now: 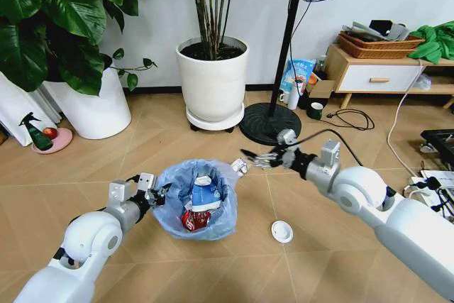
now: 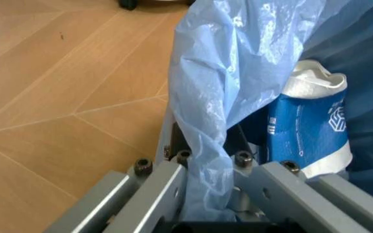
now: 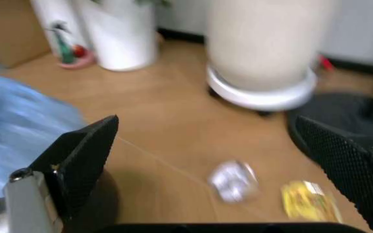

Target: Pick up the trash bin and place the garbage on the floor into it.

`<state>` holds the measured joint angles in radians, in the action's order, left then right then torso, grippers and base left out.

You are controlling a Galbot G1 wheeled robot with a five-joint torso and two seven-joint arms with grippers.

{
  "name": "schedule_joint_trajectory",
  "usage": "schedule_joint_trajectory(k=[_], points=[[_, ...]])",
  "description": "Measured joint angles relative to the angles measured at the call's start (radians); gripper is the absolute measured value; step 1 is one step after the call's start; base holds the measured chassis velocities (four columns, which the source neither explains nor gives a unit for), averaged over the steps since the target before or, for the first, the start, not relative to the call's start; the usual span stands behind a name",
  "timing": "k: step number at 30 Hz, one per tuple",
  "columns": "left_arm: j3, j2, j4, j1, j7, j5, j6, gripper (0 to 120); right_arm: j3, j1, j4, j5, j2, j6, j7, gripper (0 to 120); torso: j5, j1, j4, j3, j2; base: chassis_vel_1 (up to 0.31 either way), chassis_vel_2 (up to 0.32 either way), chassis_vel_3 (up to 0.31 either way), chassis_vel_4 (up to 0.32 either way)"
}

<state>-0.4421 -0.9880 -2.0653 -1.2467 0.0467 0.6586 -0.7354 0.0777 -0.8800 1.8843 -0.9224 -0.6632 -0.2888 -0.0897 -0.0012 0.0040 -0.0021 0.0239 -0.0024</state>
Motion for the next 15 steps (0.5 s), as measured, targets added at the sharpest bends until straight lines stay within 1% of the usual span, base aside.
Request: schedule_joint_trajectory(k=[2, 3, 4, 6, 7, 8, 9, 11, 12, 13, 14, 15], points=[[-0.001, 0.000, -0.001, 0.001, 0.000, 0.000, 0.000, 0, 0.038, -0.036, -0.018, -0.019, 0.004, -0.018, 0.016, 100, 0.0007, 0.000, 0.0000, 0.000, 0.000, 0.000, 0.000, 0.000, 0.000], [-0.001, 0.000, -0.001, 0.001, 0.000, 0.000, 0.000, 0, 0.038, -0.036, -0.018, -0.019, 0.004, -0.018, 0.016, 100, 0.0007, 0.000, 0.0000, 0.000, 0.000, 0.000, 0.000, 0.000, 0.000], [-0.002, 0.000, -0.001, 0.001, 0.001, 0.000, 0.000, 0, 0.054, -0.049, -0.027, -0.021, 0.005, -0.024, 0.021, 100, 0.0009, 0.000, -0.0004, 0.000, 0.000, 0.000, 0.000, 0.000, 0.000], [-0.002, 0.000, -0.005, -0.001, 0.002, 0.001, 0.000, 0, 0.105, -0.107, -0.067, 0.014, -0.004, -0.030, 0.024, 100, -0.0011, 0.000, 0.0001, 0.000, 0.000, 0.000, 0.000, 0.000, 0.000], [-0.002, 0.000, -0.007, -0.004, 0.003, 0.001, 0.000, 0, 0.128, -0.151, -0.097, 0.056, -0.021, -0.031, 0.025, 100, 0.0006, 0.000, -0.0003, 0.000, 0.000, 0.000, 0.000, 0.000, 0.000], [-0.004, 0.000, -0.010, -0.007, 0.004, 0.001, 0.000, 0, 0.161, -0.207, -0.131, 0.110, -0.048, -0.023, 0.026, 100, 0.0020, 0.000, 0.0002, 0.000, 0.000, 0.000, 0.000, 0.000, 0.000], [-0.004, 0.000, -0.010, -0.007, 0.004, 0.001, 0.000, 0, 0.161, -0.207, -0.131, 0.110, -0.048, -0.023, 0.026, 100, 0.0020, 0.000, 0.0002, 0.000, 0.000, 0.000, 0.000, 0.000, 0.000], [-0.006, 0.000, -0.012, -0.012, 0.005, 0.003, 0.000, 0, 0.198, -0.294, -0.171, 0.180, -0.095, -0.007, 0.033, 100, -0.0006, 0.000, -0.0003, 0.000, 0.000, 0.000, 0.000, 0.000, 0.000], [-0.007, 0.000, -0.013, -0.013, 0.005, 0.003, 0.000, 0, 0.215, -0.334, -0.191, 0.216, -0.123, 0.003, 0.035, 100, 0.0011, 0.000, -0.0002, 0.000, 0.000, 0.000, 0.000, 0.000, 0.000], [-0.007, 0.000, -0.013, -0.013, 0.005, 0.003, 0.000, 0, 0.215, -0.334, -0.191, 0.216, -0.123, 0.003, 0.035, 100, 0.0011, 0.000, -0.0002, 0.000, 0.000, 0.000, 0.000, 0.000, 0.000], [-0.008, 0.001, -0.014, -0.012, 0.005, 0.003, 0.000, 0, 0.226, -0.370, -0.214, 0.252, -0.150, 0.017, 0.036, 100, 0.0019, 0.000, -0.0003, 0.000, 0.000, 0.000, 0.000, 0.000, 0.000], [-0.008, 0.002, -0.014, -0.012, 0.005, 0.003, 0.000, 0, 0.235, -0.399, -0.240, 0.287, -0.173, 0.032, 0.037, 100, 0.0003, 0.000, -0.0004, 0.000, 0.000, 0.000, 0.000, 0.000, 0.000]])
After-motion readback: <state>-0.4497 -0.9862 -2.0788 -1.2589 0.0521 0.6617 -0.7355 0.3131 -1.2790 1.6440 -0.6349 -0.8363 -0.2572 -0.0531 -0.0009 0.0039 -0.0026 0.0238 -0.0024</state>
